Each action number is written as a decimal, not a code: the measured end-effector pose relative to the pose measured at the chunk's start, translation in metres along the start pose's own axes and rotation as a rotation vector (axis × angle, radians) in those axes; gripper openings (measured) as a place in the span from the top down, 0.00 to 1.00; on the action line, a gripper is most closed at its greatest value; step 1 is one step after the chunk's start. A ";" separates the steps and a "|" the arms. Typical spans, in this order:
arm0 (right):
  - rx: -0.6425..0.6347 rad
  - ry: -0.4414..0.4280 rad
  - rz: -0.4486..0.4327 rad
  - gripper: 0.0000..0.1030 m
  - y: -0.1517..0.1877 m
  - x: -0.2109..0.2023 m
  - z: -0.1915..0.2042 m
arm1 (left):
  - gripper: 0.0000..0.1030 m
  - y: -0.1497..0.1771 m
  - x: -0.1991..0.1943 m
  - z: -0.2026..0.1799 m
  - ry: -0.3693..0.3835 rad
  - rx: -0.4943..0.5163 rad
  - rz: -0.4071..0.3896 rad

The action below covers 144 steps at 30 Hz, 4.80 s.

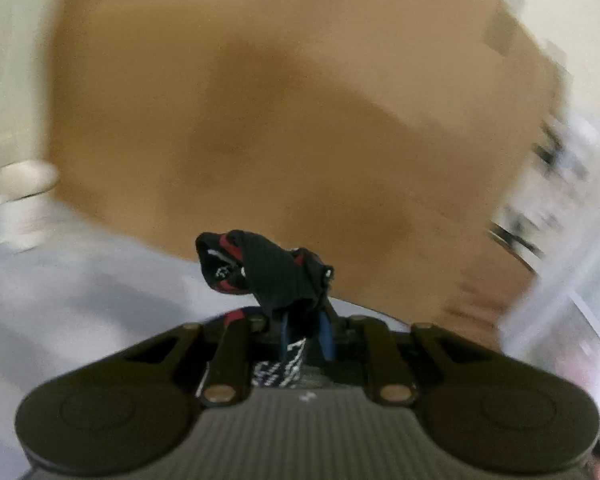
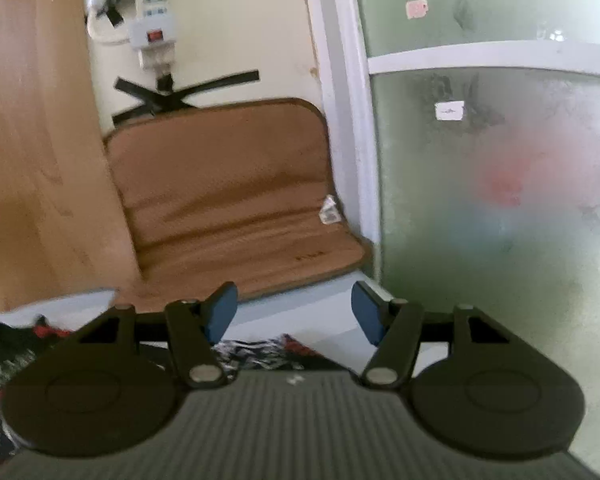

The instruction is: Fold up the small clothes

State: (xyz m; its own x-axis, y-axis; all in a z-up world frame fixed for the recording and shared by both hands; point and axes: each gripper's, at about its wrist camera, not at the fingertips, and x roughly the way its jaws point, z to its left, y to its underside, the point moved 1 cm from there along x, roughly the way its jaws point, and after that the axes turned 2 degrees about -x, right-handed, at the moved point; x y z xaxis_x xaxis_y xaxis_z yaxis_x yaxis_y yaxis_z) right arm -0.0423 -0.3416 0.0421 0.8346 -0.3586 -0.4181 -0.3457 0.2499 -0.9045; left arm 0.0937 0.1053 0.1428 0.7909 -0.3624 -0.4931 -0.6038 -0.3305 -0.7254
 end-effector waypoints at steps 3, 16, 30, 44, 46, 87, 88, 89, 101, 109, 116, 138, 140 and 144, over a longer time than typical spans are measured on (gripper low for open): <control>0.037 -0.069 0.018 0.37 -0.001 -0.003 0.010 | 0.41 0.016 0.030 -0.071 0.115 0.162 0.074; -0.112 -0.485 0.147 0.37 0.020 -0.003 0.108 | 0.20 0.025 0.029 -0.002 -0.109 0.074 0.046; -0.024 -0.421 0.320 0.83 0.038 0.109 0.160 | 0.31 0.069 0.109 0.054 -0.147 -0.036 0.225; 0.011 -0.372 0.072 0.97 -0.010 0.031 0.093 | 0.84 0.057 0.122 0.050 -0.279 0.002 0.074; -0.037 -0.320 0.154 0.97 0.008 0.043 0.089 | 0.76 0.065 0.135 0.057 -0.334 0.002 0.116; -0.011 -0.315 0.259 0.91 0.050 0.104 0.105 | 0.38 0.120 0.174 -0.053 -0.119 0.348 0.131; 0.036 -0.316 0.255 0.91 0.048 0.099 0.094 | 0.37 0.120 0.174 -0.052 -0.115 0.348 0.134; 0.097 -0.326 0.237 0.90 0.044 0.089 0.078 | 0.37 0.120 0.174 -0.051 -0.113 0.345 0.135; 0.301 -0.085 0.065 0.48 0.047 -0.059 -0.049 | 0.23 0.118 0.172 -0.049 -0.090 0.327 0.141; 0.221 -0.130 0.197 0.87 0.058 -0.017 -0.029 | 0.20 0.109 0.157 -0.036 -0.015 0.227 0.109; 0.064 -0.394 0.098 0.87 -0.038 -0.027 0.069 | 0.02 0.068 0.106 -0.002 0.043 0.053 0.033; -0.154 -1.032 0.615 0.51 0.037 0.055 0.409 | 0.00 0.041 0.058 0.078 0.041 -0.124 -0.023; -0.080 -1.030 0.588 0.52 0.023 0.052 0.382 | 0.00 0.041 0.059 0.078 0.044 -0.124 -0.011; -0.062 -0.912 0.413 0.52 -0.013 0.045 0.320 | 0.00 0.045 0.067 0.072 0.033 -0.094 0.015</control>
State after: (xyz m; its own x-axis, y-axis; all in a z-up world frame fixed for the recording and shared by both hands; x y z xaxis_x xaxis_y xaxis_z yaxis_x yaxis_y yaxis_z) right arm 0.1366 -0.0729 0.0622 0.6448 0.5787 -0.4993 -0.6827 0.1422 -0.7167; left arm 0.1273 0.1289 0.0424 0.7791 -0.3959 -0.4860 -0.6232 -0.4050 -0.6691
